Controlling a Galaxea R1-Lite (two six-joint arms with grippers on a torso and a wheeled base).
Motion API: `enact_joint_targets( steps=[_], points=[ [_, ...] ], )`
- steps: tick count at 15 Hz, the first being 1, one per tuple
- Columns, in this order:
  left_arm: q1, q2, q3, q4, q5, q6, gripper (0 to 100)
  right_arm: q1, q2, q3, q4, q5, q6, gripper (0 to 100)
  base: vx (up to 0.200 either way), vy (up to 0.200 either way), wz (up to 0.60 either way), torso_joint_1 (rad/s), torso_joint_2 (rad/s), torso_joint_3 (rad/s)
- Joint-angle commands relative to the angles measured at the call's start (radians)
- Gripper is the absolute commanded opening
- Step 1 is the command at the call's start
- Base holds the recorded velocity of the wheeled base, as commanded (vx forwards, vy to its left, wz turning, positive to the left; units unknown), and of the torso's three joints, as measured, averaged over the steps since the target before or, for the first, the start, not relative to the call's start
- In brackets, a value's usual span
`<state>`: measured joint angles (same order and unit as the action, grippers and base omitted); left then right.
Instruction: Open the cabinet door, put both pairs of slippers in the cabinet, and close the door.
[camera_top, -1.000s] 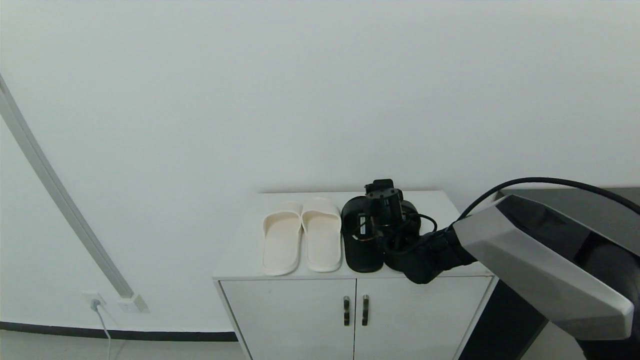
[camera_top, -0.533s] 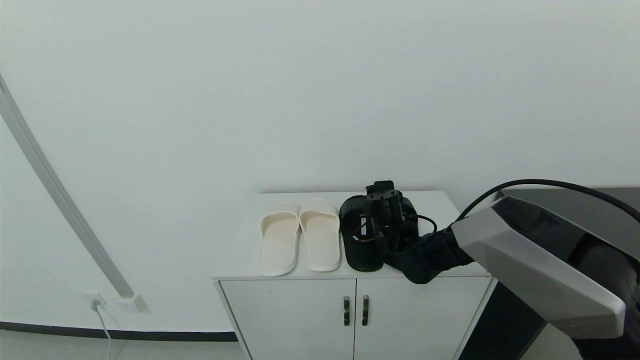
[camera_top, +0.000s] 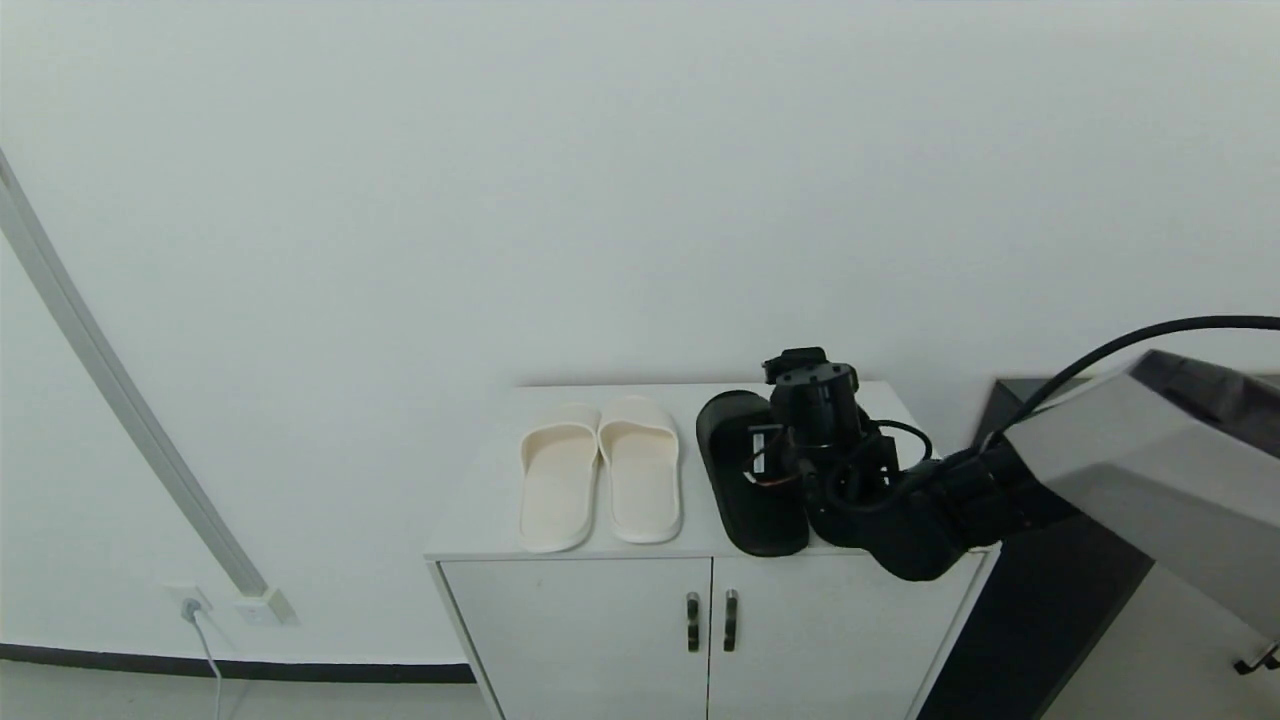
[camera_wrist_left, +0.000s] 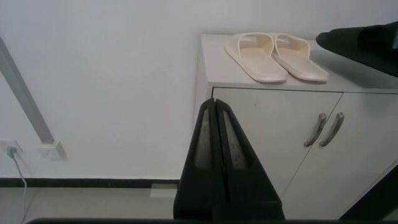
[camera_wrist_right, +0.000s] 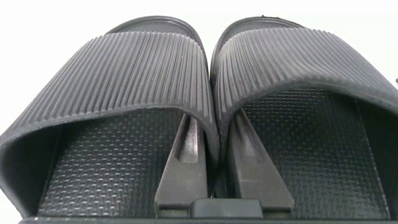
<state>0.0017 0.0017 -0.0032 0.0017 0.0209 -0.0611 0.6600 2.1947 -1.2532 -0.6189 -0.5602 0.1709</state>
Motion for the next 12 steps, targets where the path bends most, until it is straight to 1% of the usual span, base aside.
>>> enact_joint_targets(
  steps=[1,4,9,10,11,12],
  points=[
    [0.0,0.0,0.0,0.0,0.001,0.0,0,0.027,-0.201,0.198,-0.047,0.123,-0.024,0,0.0,0.0,0.0,0.0,0.0,0.0],
    [0.0,0.0,0.0,0.0,0.001,-0.002,0,0.049,-0.325,0.371,-0.114,0.295,-0.083,0,0.0,0.0,0.0,0.0,0.0,0.0],
    [0.0,-0.002,0.0,0.0,0.001,-0.005,0,0.063,-0.55,0.62,-0.13,0.761,-0.126,0,0.0,0.0,0.0,0.0,0.0,0.0],
    [0.0,-0.002,0.0,0.0,0.001,-0.005,0,0.063,-0.572,0.637,-0.13,0.816,-0.128,0,0.0,0.0,0.0,0.0,0.0,0.0],
    [0.0,0.0,0.0,0.0,0.001,-0.005,0,0.061,-0.582,0.646,-0.128,0.844,-0.128,0,0.0,0.0,0.0,0.0,0.0,0.0],
    [0.0,0.0,0.0,0.0,0.001,-0.005,0,0.061,-0.582,0.646,-0.128,0.844,-0.128,0,0.0,0.0,0.0,0.0,0.0,0.0]
  ],
)
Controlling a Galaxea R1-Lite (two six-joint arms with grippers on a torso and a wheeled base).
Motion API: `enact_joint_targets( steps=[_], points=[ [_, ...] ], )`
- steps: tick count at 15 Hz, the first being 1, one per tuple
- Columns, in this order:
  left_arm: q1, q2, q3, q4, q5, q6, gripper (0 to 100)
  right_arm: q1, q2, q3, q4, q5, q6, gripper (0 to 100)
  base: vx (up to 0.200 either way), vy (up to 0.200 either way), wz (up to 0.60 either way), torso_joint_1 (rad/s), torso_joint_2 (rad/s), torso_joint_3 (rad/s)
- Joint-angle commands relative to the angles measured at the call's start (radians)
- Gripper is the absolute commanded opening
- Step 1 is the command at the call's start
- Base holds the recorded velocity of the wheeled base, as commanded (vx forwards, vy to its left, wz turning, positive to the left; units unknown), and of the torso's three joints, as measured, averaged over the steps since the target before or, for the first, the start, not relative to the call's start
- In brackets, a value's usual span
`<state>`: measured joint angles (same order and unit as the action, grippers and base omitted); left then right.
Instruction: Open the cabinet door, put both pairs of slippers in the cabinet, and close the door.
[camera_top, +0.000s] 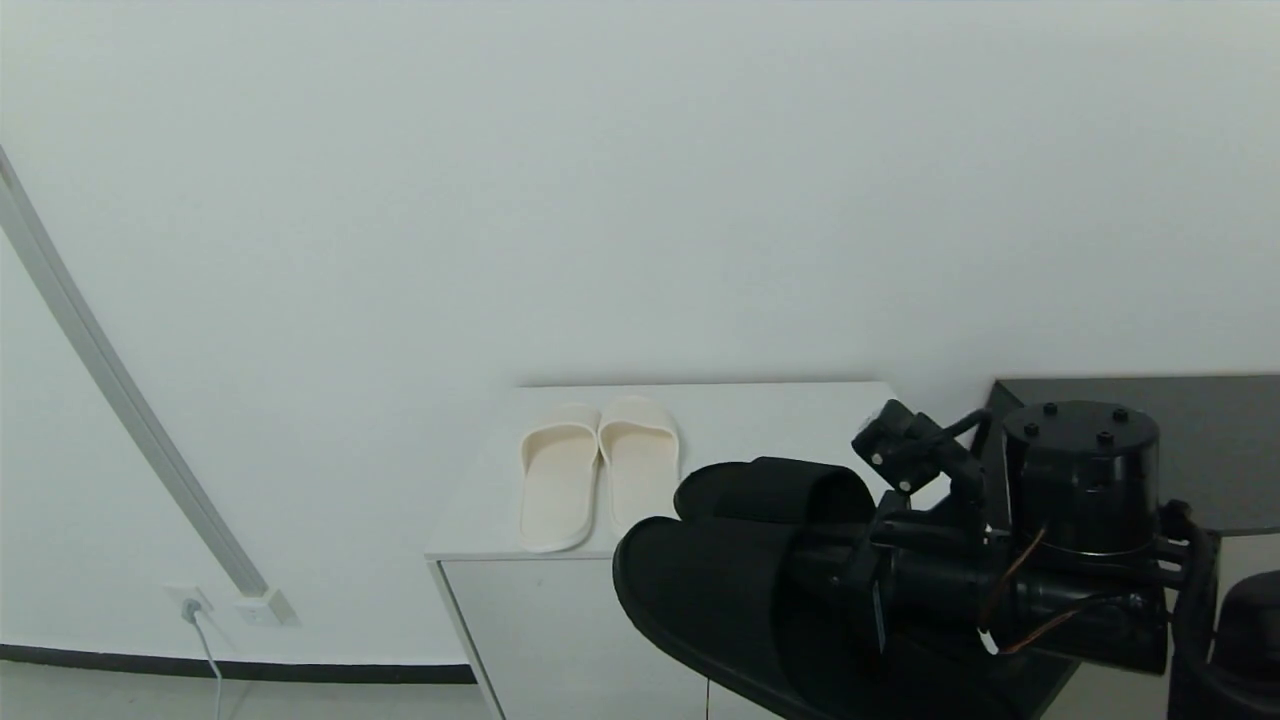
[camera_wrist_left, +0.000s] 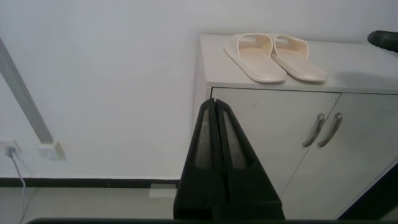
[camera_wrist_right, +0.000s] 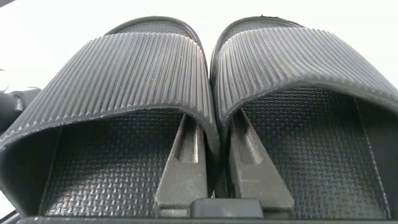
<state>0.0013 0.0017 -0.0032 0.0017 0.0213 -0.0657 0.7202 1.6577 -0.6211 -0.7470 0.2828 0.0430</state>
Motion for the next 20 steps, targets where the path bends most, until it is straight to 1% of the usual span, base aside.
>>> enact_joint_targets(
  steps=[1,4,10,20],
  points=[
    [0.0,0.0,0.0,0.0,0.0,0.0,0,0.001,-0.045,0.015,0.0,0.001,0.0,0,0.0,0.0,0.0,0.0,0.0,0.0],
    [0.0,0.0,0.0,0.0,0.0,0.0,0,0.001,-0.045,0.021,-0.002,0.001,-0.002,0,0.0,0.0,0.0,0.0,0.0,0.0],
    [0.0,0.0,0.0,0.0,0.0,-0.002,0,-0.001,-0.039,0.023,-0.002,0.001,-0.005,0,-0.2,0.0,0.0,0.002,0.0,0.005],
    [0.0,0.0,0.0,-0.002,0.0,-0.005,0,-0.001,-0.035,0.029,-0.002,-0.001,-0.006,0,0.0,0.0,0.0,0.0,0.0,0.0]
  ],
)
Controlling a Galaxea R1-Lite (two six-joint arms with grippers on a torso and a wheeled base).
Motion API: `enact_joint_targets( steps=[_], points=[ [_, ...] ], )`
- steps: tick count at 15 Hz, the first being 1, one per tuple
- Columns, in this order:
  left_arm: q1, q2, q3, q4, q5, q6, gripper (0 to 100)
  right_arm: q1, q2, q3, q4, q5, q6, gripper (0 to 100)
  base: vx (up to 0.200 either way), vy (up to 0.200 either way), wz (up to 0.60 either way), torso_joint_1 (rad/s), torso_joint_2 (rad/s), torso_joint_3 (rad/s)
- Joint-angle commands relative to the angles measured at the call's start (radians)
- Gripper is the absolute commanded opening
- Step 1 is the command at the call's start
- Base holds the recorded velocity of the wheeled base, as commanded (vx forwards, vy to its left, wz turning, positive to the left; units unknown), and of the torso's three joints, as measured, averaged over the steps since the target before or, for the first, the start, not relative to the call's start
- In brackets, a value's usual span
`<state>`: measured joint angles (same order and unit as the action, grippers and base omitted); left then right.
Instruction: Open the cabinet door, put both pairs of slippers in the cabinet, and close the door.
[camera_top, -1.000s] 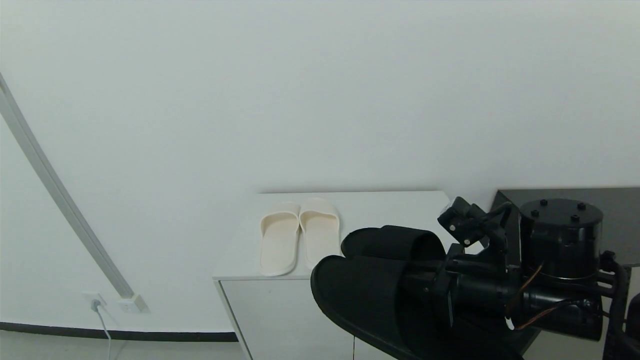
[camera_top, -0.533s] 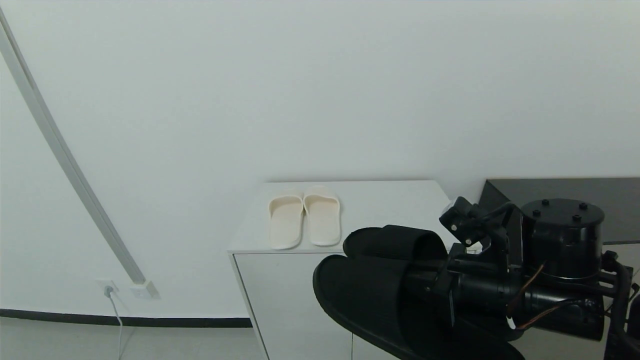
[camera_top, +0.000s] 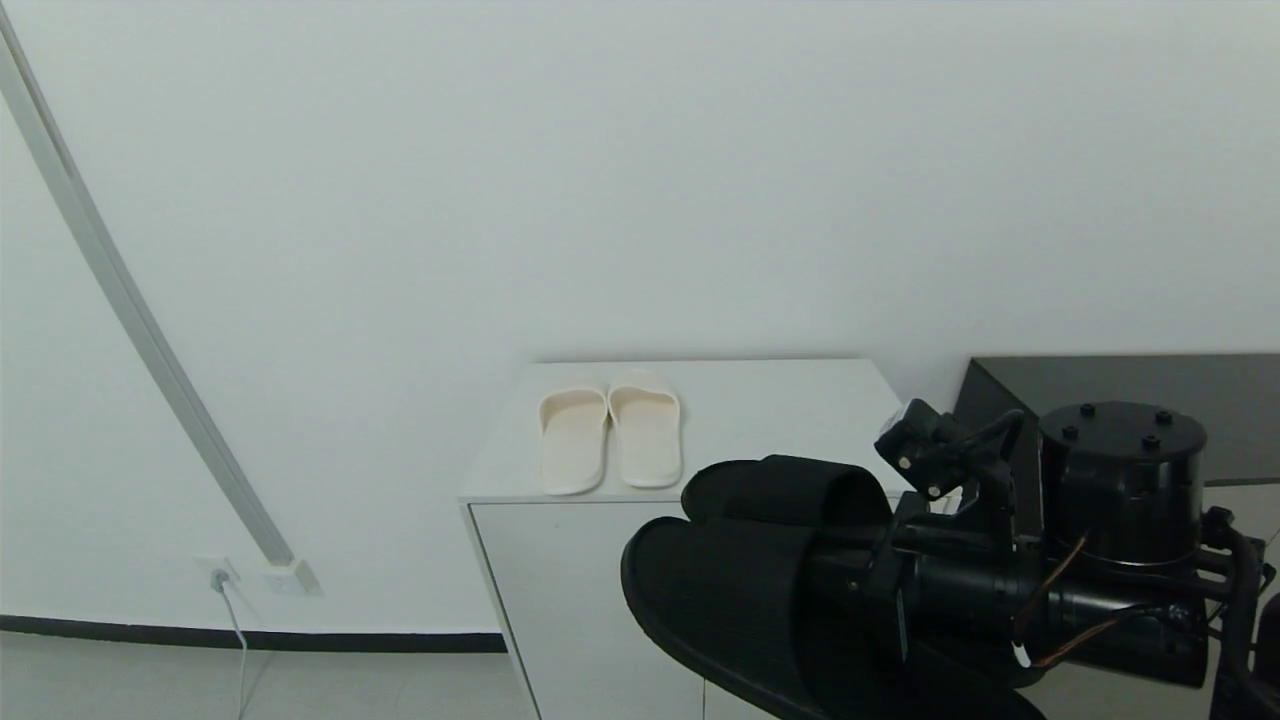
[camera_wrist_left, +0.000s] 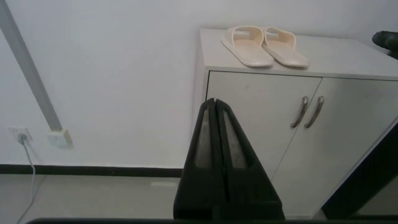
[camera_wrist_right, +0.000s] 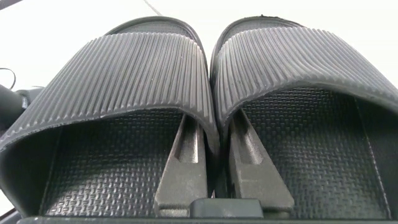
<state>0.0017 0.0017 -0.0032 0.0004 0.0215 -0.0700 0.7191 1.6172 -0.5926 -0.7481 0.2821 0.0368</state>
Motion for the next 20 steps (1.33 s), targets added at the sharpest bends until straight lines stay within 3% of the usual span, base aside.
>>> enact_joint_targets(
  steps=[1,7,16,17,20],
  points=[
    [0.0,0.0,0.0,0.0,0.0,-0.001,0,0.0,0.006,0.0,0.0,0.0,0.0,0,0.0,0.0,0.0,0.0,0.0,0.0],
    [0.0,0.0,0.0,0.001,0.0,-0.001,0,-0.001,0.021,-0.001,0.0,0.0,0.002,0,0.0,0.0,0.0,0.0,0.0,0.0],
    [0.0,0.0,0.0,0.001,-0.002,-0.001,0,0.0,0.024,0.019,-0.013,0.0,-0.012,0,0.0,0.0,0.0,-0.163,0.37,0.203],
    [0.0,0.0,0.0,0.001,-0.002,-0.001,100,0.0,0.026,0.022,-0.016,0.002,-0.018,0,0.0,0.0,0.0,-0.217,0.52,0.295],
    [0.0,0.0,0.0,0.001,0.0,-0.001,100,0.0,0.023,0.034,-0.017,0.002,-0.018,0,0.0,0.0,0.0,-0.233,0.55,0.32]
  ],
)
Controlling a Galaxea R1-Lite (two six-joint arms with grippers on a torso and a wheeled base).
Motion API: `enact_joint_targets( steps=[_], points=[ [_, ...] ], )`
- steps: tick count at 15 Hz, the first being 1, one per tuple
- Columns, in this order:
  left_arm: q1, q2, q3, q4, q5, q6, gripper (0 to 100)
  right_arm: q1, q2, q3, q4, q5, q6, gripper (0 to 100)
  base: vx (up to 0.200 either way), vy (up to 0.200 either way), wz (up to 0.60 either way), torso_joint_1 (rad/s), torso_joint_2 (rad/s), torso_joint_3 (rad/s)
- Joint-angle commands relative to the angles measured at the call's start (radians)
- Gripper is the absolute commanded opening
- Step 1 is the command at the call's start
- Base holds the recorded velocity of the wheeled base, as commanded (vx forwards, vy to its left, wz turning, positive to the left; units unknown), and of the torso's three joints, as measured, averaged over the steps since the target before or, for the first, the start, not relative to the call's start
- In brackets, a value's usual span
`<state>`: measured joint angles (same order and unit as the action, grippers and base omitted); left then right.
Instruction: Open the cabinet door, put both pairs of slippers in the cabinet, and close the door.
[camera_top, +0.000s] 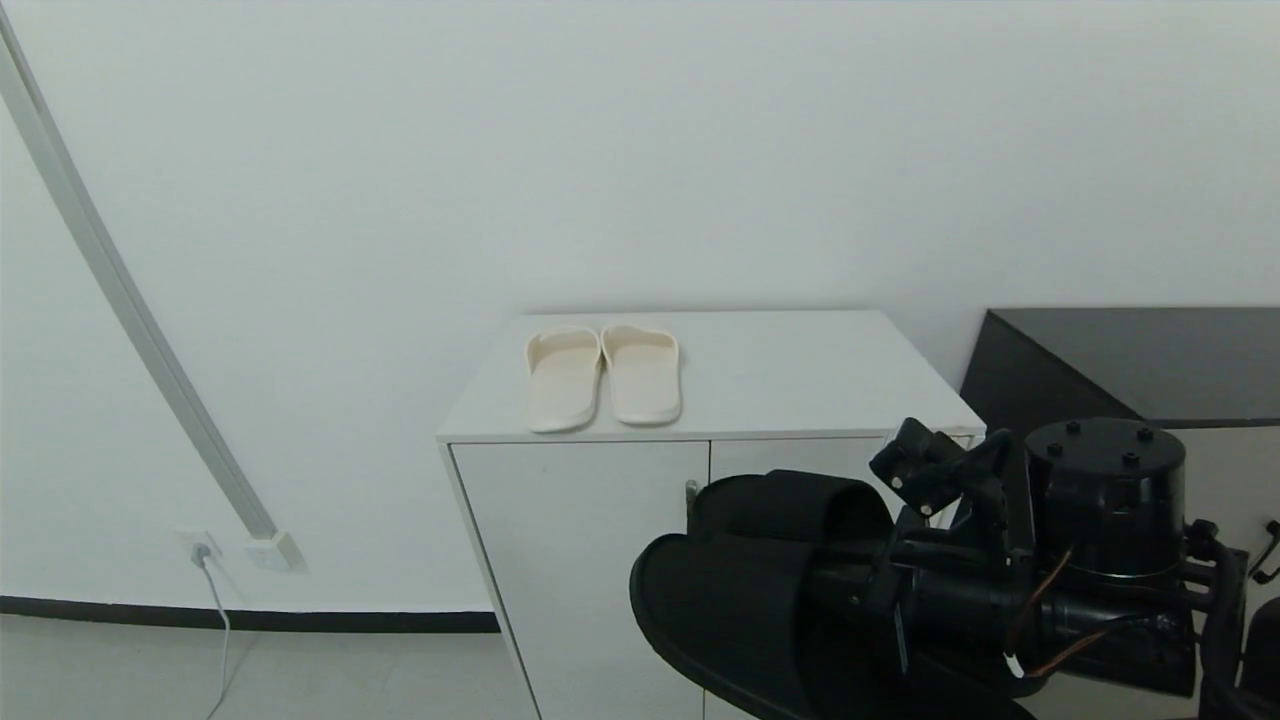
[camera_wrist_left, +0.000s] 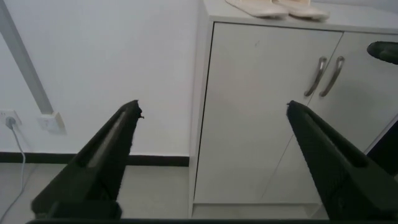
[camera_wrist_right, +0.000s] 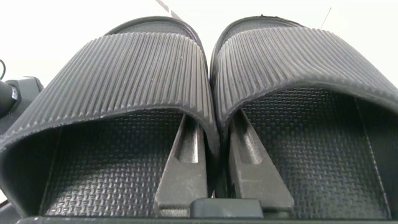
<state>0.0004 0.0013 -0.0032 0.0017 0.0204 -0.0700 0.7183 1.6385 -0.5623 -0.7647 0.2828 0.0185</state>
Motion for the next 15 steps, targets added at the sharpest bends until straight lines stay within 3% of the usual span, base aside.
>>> enact_joint_targets(
  steps=[1,15],
  points=[
    [0.001,0.0,0.0,0.0,0.001,-0.001,100,0.001,0.001,0.007,-0.005,-0.001,0.0,0,0.0,0.0,0.0,-0.227,0.54,0.3],
    [0.001,0.0,0.0,0.0,0.0,-0.001,100,0.006,0.003,0.056,-0.081,0.001,-0.022,0,0.0,0.0,0.0,-0.182,0.51,0.322]
  ],
)
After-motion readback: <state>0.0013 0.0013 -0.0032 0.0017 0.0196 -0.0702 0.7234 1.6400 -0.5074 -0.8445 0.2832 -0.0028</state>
